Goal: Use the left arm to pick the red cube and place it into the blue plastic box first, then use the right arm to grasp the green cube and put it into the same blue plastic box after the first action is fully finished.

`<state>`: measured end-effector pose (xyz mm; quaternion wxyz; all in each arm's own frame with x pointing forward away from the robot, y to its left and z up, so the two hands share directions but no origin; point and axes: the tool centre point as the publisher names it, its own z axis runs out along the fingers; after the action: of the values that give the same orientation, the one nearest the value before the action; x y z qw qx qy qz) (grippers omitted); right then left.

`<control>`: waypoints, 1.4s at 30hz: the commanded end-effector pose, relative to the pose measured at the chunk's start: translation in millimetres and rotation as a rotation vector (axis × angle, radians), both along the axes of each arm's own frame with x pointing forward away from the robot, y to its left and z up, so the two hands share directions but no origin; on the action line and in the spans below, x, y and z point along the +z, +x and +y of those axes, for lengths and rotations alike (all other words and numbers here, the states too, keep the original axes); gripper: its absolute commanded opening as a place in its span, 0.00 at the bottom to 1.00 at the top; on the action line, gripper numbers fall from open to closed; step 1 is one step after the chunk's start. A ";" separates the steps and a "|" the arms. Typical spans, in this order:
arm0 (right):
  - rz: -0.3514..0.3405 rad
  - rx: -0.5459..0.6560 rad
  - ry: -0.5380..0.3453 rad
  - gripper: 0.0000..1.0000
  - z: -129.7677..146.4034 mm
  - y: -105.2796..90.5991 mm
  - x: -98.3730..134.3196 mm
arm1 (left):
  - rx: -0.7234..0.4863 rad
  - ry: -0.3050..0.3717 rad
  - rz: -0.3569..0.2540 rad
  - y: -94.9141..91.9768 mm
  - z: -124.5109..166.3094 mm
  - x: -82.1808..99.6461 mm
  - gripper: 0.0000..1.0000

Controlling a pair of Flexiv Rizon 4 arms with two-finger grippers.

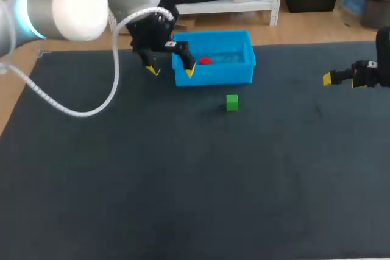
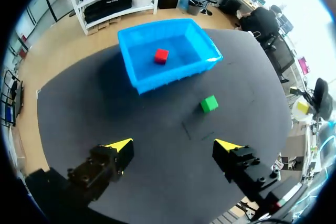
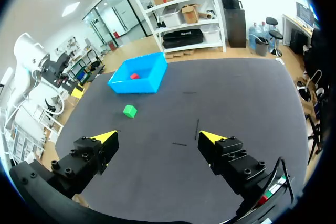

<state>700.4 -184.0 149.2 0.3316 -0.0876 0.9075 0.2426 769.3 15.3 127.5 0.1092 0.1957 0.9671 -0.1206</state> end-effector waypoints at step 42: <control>0.053 -0.038 -0.213 1.00 24.4 12.0 5.9 | -0.064 -0.225 -0.305 -34.2 10.0 -7.7 1.00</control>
<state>709.6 -172.5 149.8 0.3049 -0.1210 0.9207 0.2112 735.3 24.1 119.6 0.2712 0.2281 0.9139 -0.1981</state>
